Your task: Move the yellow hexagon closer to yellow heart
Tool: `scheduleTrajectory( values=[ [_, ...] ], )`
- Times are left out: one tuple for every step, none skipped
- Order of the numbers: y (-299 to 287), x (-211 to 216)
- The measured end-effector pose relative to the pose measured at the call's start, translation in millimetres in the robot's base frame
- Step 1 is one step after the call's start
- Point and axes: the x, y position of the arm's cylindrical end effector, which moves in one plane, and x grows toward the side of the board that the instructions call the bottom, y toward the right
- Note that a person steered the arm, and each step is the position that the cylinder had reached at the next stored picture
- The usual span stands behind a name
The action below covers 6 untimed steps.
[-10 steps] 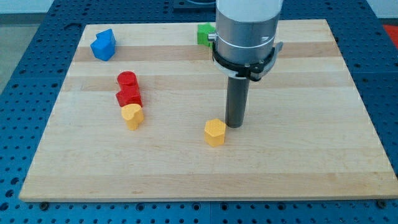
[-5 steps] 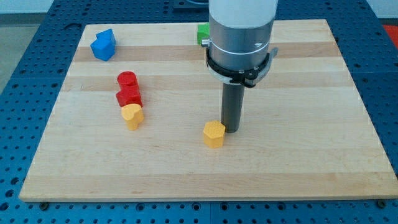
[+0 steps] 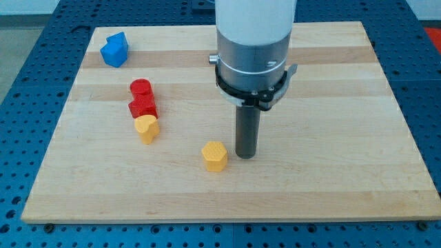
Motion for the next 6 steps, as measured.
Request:
scheduleTrajectory(
  values=[
    [-4.5, 9.2],
    [-27.8, 18.3],
    [-55.5, 23.7],
    [-82.8, 23.7],
    [-109.0, 23.7],
    [-134.6, 23.7]
  ],
)
